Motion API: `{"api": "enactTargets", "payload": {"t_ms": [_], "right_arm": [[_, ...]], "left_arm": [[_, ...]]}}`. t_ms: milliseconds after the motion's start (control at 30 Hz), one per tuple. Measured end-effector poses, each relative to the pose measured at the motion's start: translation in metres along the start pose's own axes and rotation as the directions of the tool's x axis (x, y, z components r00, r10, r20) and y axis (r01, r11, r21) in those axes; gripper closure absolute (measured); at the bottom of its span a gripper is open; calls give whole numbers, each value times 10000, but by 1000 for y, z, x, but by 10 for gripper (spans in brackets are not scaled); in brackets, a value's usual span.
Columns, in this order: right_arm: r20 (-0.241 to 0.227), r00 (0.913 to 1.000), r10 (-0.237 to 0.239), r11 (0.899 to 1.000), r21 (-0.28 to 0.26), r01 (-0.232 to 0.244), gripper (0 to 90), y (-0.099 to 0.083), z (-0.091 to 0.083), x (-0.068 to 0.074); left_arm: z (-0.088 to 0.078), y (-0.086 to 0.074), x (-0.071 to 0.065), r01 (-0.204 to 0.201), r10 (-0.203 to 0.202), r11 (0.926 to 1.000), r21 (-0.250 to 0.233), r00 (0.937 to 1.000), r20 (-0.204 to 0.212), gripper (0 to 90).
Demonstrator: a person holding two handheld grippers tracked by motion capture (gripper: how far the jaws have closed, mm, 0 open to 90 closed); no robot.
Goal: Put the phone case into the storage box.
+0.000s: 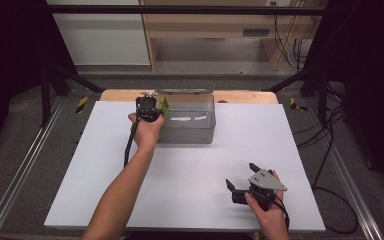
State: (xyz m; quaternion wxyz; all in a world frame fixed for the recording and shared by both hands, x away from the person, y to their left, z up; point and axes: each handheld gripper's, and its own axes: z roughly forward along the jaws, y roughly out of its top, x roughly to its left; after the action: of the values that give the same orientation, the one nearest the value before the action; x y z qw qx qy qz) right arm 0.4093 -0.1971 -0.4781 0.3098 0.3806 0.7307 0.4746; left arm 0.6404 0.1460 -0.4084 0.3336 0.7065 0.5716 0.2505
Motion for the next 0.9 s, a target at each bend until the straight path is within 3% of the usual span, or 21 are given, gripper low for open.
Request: {"api": "enactTargets", "payload": {"t_ms": [200,333,433,700,900], "right_arm": [[3,10000,7,10000,-1,-7,45,0,0,0],[-3,10000,13,10000,-10,-13,45,0,0,0],[-12,10000,24,10000,-19,-24,44,0,0,0],[-36,10000,11,10000,-8,-11,44,1,0,1],[-44,10000,15,10000,-36,-15,44,1,1,2]], "left_arm": [[1,0,1,-37,38,9999,-118,9999,95,758],[-5,2,0,-221,237,9968,-767,9995,205,690],[-11,5,0,-442,490,9889,-1415,9983,304,627],[-25,9,4,-1000,1167,9642,-2457,9917,543,483],[-32,8,3,-1564,1826,9490,-2737,9805,727,347]]}}
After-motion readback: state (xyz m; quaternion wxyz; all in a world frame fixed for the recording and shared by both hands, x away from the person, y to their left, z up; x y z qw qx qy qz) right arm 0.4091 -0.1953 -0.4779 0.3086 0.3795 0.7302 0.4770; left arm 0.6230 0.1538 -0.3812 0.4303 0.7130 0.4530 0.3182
